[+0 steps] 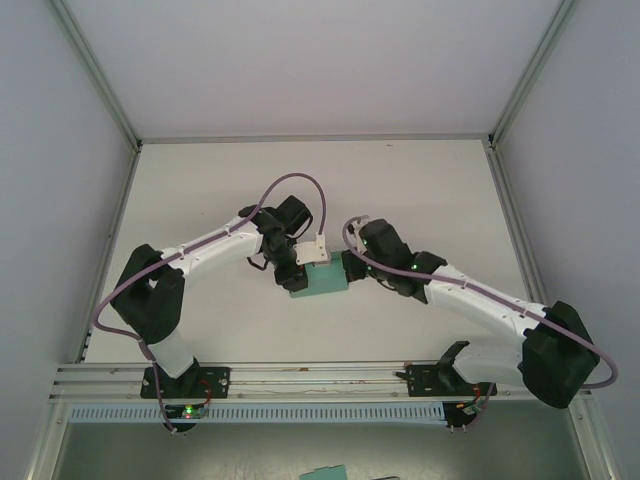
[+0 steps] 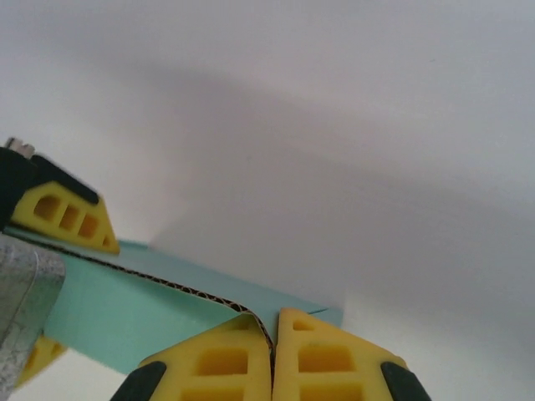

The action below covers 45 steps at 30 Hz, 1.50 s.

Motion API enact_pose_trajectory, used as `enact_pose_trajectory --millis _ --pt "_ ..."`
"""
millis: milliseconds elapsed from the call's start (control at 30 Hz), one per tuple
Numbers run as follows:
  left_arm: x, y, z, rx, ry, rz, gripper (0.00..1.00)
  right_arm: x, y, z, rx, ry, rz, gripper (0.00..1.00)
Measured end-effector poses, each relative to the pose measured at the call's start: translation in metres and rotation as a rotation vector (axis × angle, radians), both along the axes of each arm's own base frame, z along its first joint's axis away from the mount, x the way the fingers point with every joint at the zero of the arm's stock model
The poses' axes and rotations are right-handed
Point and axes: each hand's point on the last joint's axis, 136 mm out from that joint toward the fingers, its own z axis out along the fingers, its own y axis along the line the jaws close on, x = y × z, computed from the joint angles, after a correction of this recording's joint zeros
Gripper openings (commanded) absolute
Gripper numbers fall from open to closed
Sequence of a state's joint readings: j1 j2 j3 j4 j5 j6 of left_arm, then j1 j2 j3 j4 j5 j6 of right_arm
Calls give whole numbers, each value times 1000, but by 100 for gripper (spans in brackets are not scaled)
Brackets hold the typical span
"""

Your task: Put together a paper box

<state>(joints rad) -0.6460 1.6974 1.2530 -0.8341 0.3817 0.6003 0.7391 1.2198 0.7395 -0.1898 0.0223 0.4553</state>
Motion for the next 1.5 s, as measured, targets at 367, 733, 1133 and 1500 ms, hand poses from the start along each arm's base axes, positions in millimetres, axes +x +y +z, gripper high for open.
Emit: enact_pose_trajectory --millis 367,733,1133,1500 --pt "7 -1 0 3 -21 26 42 5 -3 -4 21 -199 -72 0" --pt "11 -2 2 5 -25 64 68 2 -4 -7 68 -330 -119 0" --pt "24 3 41 -45 -102 258 100 10 -6 -10 7 -305 -167 0" --pt "34 50 76 -31 -267 603 85 15 19 -4 -112 -246 -104 0"
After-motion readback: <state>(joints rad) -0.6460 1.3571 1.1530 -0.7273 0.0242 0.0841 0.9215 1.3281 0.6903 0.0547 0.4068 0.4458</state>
